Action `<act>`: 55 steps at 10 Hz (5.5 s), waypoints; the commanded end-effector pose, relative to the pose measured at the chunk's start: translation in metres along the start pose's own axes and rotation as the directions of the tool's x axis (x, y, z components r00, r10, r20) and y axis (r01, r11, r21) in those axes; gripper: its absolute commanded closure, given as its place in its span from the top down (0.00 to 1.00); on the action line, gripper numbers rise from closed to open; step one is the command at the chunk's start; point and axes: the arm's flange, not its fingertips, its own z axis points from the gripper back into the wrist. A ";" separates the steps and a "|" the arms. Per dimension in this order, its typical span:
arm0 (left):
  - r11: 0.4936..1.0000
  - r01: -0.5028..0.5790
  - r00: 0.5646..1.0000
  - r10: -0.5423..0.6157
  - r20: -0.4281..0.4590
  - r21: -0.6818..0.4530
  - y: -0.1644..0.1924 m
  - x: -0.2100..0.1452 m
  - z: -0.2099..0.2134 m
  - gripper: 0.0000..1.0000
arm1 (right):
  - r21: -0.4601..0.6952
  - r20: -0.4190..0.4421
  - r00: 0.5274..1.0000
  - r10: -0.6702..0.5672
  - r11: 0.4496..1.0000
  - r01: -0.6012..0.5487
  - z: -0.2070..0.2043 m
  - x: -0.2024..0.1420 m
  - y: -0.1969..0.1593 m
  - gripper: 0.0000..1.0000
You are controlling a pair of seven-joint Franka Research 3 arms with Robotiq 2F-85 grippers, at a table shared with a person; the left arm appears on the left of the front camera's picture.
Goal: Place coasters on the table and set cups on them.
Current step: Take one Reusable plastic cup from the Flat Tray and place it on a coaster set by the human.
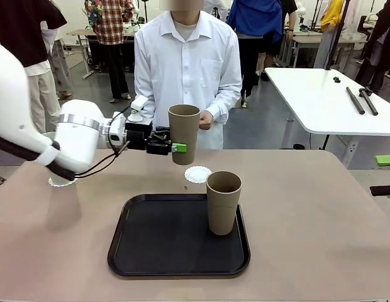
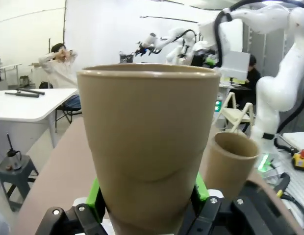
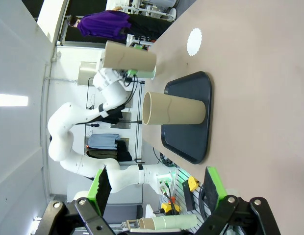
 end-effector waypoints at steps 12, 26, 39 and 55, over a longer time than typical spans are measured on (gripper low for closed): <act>0.998 0.043 0.998 -0.041 0.041 -0.049 0.065 -0.039 -0.032 0.84 | 0.014 0.005 1.000 0.002 1.000 -0.002 0.000 0.001 0.001 1.00; 0.992 0.051 0.999 -0.051 0.000 -0.115 0.086 -0.083 -0.050 0.84 | 0.014 0.005 1.000 0.002 1.000 -0.002 0.000 0.001 0.001 1.00; 0.991 0.031 0.999 -0.028 0.027 -0.129 0.100 -0.090 -0.054 0.84 | 0.014 0.005 1.000 0.002 1.000 -0.002 0.000 0.001 0.001 1.00; 0.990 -0.029 0.991 0.010 -0.134 -0.141 0.104 -0.096 -0.051 1.00 | 0.014 0.005 1.000 0.002 1.000 -0.002 0.000 0.001 0.001 1.00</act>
